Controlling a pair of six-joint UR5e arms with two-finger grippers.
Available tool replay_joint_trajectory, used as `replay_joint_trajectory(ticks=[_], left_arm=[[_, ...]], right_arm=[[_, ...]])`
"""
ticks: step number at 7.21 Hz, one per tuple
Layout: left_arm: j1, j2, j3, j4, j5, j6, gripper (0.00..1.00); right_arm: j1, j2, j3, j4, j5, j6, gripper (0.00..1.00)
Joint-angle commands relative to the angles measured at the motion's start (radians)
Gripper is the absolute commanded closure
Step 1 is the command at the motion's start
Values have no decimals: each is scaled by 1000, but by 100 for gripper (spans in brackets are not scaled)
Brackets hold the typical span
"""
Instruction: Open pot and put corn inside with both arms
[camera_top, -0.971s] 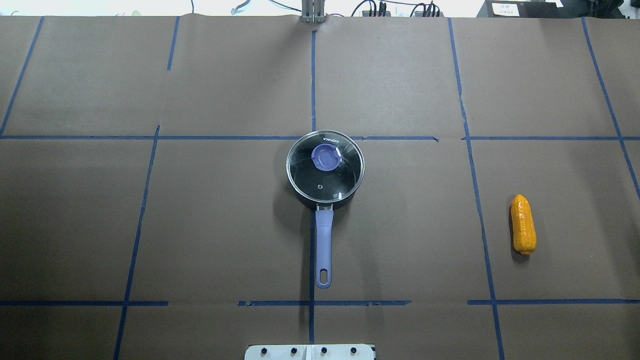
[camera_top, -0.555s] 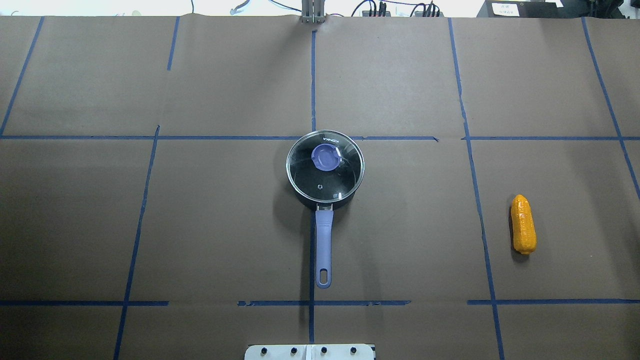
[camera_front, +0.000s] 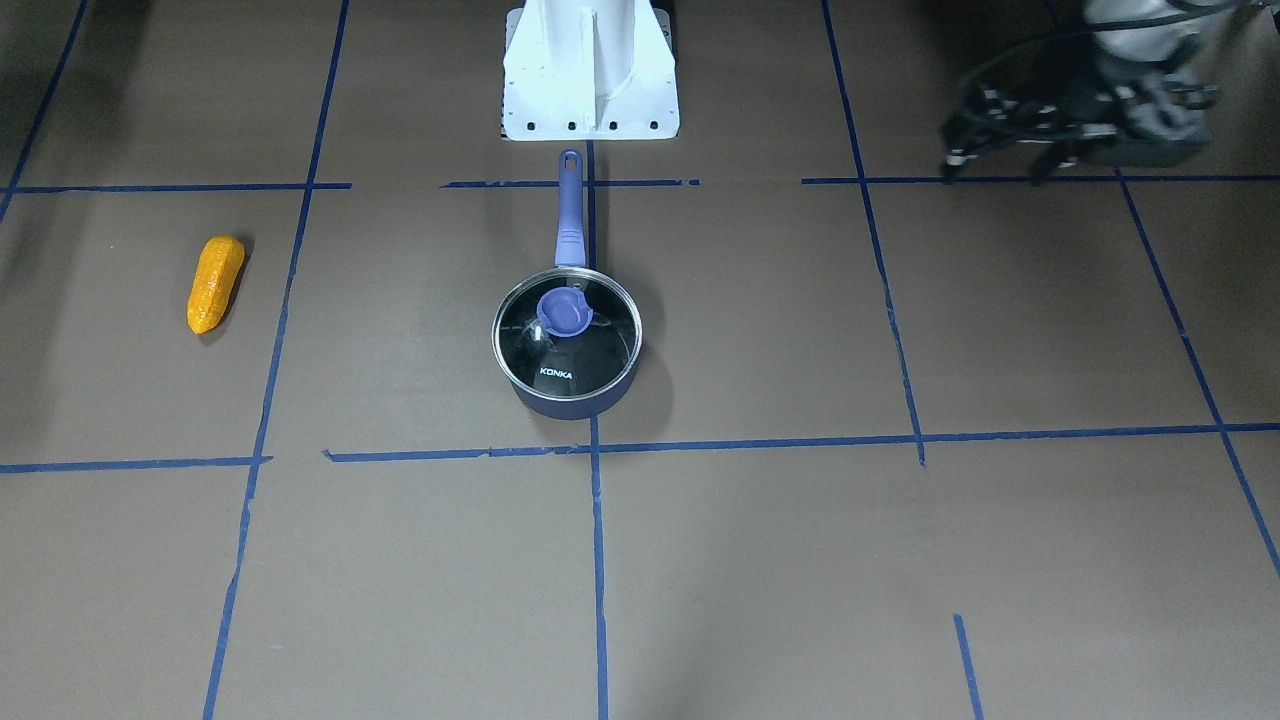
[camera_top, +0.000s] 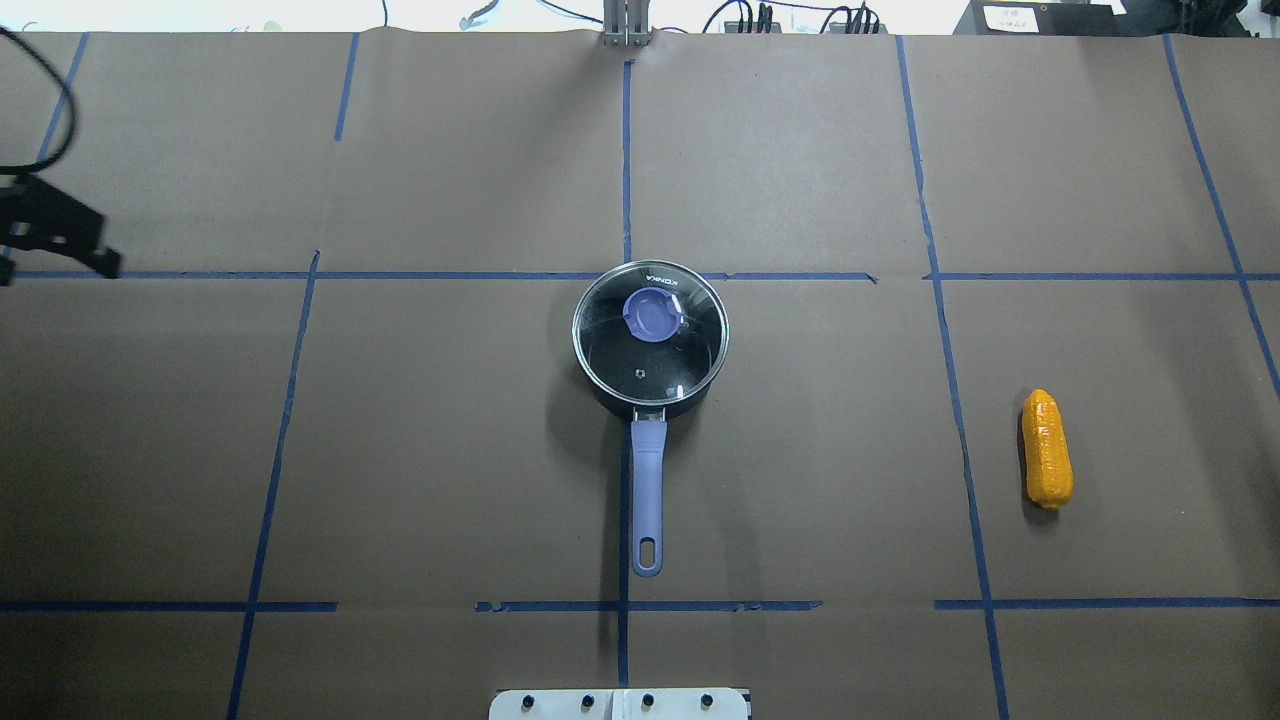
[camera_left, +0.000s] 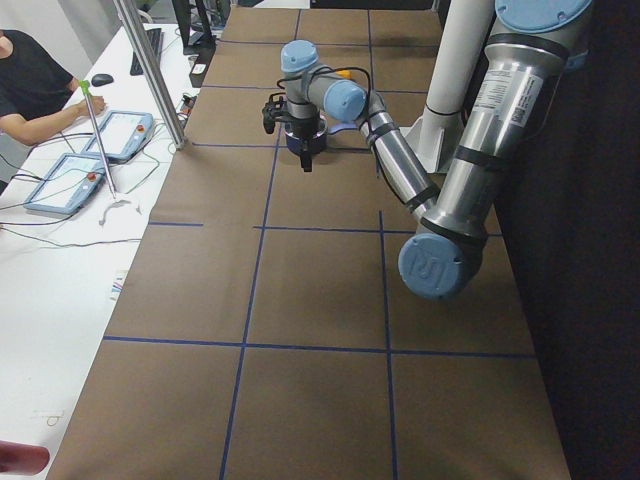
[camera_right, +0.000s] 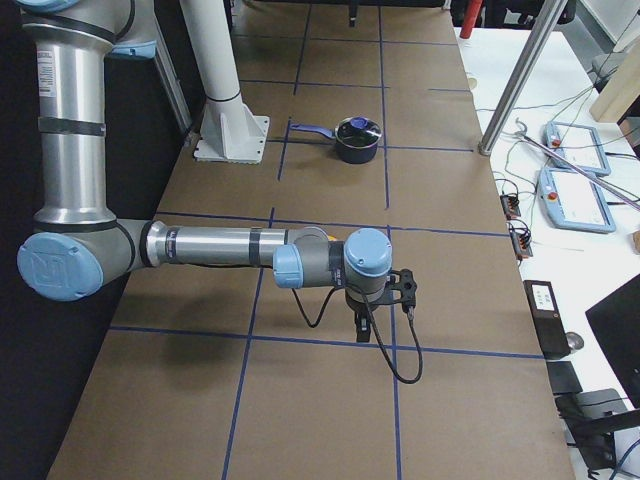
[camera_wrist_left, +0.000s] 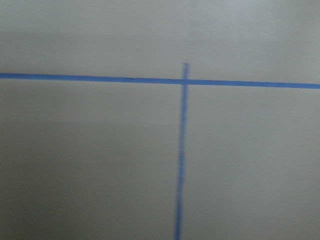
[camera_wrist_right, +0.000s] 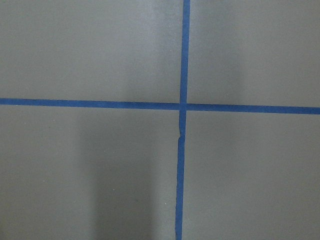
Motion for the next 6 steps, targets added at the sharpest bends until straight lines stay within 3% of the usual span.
replay_joint_trajectory(ticks=[1,4,6], left_arm=[[158,-264,136,60,80,-181,0],[245,-531,406,31,140,-288,0],[271,-580,528,-108,169,-370,0]], right_arm=[[0,0,23,-1,3,12,0],[-15,0,18,0,-3,11,0],[-15,0,20,-2,38,12,0]])
